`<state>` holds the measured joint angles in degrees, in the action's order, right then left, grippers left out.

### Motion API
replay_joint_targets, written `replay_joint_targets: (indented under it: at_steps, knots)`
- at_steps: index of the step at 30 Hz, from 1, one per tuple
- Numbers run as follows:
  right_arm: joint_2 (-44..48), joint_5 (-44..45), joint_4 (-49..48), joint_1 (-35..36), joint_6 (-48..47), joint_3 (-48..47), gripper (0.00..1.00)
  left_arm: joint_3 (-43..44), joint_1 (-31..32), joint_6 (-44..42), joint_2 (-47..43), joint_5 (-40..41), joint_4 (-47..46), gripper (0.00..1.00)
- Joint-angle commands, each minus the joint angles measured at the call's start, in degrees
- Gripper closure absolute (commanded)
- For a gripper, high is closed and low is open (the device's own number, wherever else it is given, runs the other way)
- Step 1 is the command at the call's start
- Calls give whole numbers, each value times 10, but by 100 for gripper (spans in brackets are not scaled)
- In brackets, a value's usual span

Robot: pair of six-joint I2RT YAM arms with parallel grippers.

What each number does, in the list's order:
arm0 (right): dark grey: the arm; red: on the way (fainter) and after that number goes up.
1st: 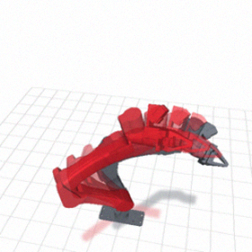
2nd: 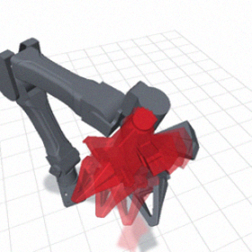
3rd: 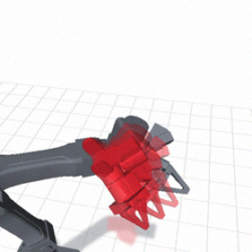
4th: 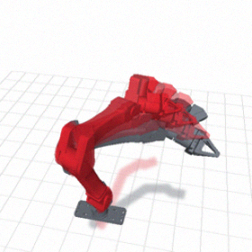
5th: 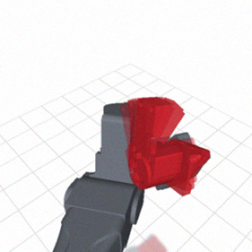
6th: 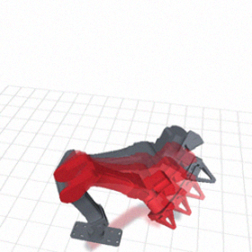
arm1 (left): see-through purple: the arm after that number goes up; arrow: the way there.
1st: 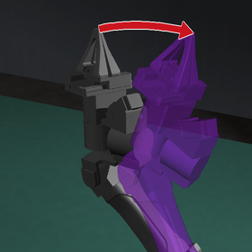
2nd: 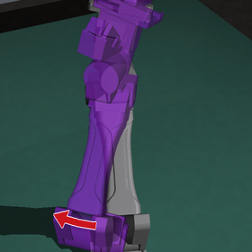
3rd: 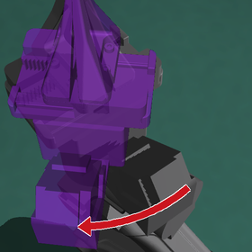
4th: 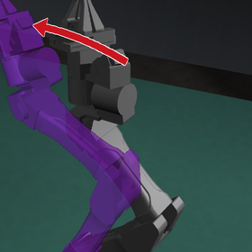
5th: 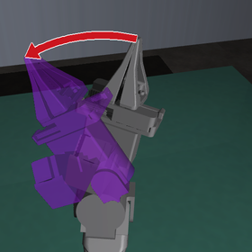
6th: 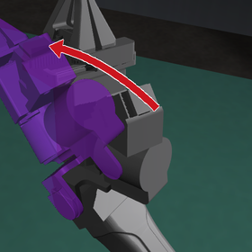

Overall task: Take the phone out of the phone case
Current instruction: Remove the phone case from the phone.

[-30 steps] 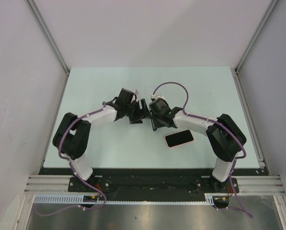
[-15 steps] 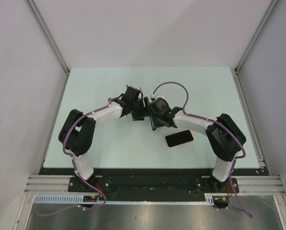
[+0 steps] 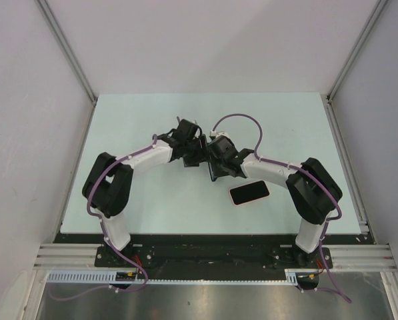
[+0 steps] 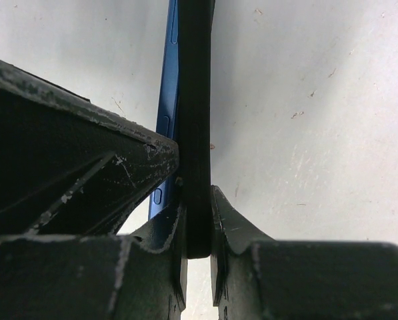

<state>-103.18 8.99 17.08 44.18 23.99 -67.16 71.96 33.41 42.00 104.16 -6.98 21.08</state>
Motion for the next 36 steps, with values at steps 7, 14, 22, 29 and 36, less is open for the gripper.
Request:
replay_joint_targets:
  at_steps: [7, 14, 22, 29, 36]
  knots:
    - [-24, -42, -42, 16, 12, -3, 100, 27, 24, 0, 14, 28, 23, 35]
    - [-19, -29, -39, 19, 18, -3, 100, 99, 47, 25, 56, 122, 134, 46]
    - [-20, -24, -53, 30, 29, -3, 100, 128, 56, 84, 75, 172, 200, 44]
    - [-21, -16, -53, 38, 35, -3, 100, 145, 56, 103, 94, 163, 219, 43]
    - [-19, -13, -42, 36, 38, -3, 100, 99, 56, 110, 54, 146, 168, 46]
